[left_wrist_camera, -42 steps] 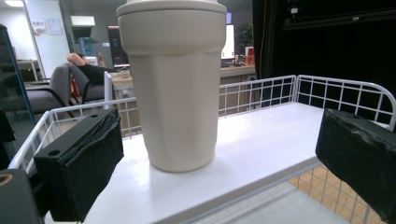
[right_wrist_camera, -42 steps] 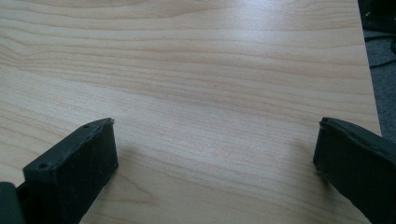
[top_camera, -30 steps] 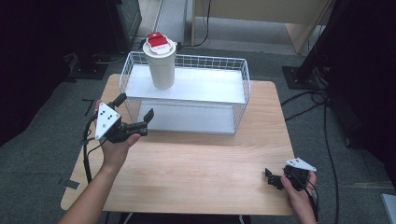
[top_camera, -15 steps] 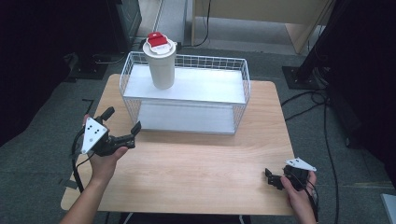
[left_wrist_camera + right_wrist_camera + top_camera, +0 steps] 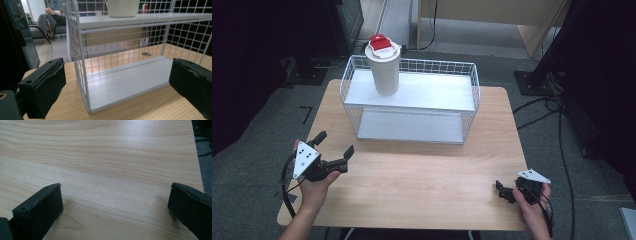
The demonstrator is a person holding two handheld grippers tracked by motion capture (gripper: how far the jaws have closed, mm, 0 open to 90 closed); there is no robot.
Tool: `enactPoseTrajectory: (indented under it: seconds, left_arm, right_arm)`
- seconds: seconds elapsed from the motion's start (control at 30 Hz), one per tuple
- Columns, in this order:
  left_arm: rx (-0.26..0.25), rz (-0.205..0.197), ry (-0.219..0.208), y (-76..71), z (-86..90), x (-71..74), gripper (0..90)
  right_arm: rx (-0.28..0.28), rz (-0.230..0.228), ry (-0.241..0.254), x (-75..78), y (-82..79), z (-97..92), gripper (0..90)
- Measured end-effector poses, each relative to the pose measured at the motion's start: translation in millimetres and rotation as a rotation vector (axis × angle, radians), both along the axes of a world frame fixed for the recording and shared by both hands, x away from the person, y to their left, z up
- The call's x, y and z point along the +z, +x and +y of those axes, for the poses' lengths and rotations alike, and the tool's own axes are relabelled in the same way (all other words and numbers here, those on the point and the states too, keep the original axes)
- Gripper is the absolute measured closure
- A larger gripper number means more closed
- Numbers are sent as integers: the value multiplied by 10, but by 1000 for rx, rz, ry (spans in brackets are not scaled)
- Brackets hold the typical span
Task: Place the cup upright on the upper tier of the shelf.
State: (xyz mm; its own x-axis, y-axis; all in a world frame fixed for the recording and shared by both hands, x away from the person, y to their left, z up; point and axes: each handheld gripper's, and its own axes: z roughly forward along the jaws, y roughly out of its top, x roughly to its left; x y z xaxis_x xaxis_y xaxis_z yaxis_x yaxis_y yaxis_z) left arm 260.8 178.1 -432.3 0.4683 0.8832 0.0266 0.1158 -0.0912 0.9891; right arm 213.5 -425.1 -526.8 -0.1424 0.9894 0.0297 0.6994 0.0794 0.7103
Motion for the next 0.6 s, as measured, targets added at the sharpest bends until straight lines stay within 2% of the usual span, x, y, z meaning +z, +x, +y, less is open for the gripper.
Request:
enactPoseTrajectory:
  seconds: [0.4,0.6]
  left_arm:
    - [41,63,22,-99,245,-261,12]
    - [76,101,20,-170,390,-423,12]
  right_arm:
    - [-1,1,0,1,0,1,0]
    - [0,2,-1,2,0,0,0]
